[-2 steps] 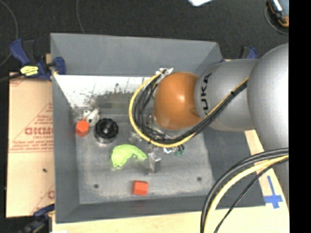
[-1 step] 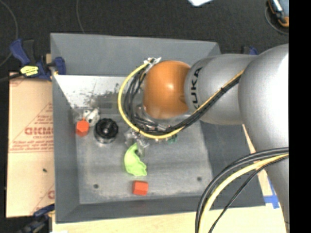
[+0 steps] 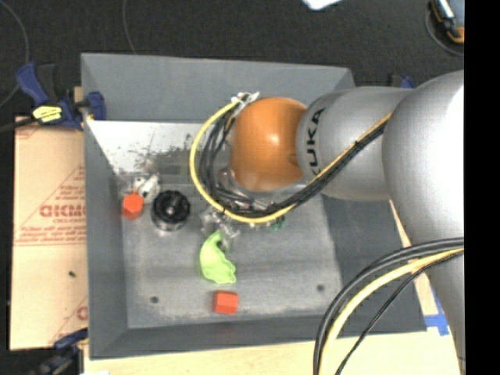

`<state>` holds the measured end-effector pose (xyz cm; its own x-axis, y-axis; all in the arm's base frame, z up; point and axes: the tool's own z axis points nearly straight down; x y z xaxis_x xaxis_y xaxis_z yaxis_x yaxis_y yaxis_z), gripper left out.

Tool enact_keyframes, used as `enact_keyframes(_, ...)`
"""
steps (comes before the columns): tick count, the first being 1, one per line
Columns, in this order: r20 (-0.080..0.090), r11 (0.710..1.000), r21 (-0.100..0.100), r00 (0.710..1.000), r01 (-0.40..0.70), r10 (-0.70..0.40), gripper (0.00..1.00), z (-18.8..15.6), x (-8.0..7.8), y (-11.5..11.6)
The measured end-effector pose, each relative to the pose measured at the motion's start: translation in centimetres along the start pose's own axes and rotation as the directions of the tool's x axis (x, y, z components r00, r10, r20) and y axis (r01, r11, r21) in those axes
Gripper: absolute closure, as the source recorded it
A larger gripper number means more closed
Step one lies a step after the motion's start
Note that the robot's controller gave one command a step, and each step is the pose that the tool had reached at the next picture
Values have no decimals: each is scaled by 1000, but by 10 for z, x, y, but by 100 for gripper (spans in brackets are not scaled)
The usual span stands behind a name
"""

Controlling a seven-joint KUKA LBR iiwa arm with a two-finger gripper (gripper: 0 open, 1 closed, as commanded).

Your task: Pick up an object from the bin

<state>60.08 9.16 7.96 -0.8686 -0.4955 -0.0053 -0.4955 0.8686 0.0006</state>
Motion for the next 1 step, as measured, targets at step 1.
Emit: enact_keyframes(1,7,1000,2,1000,23,-23,100,8,10,-43)
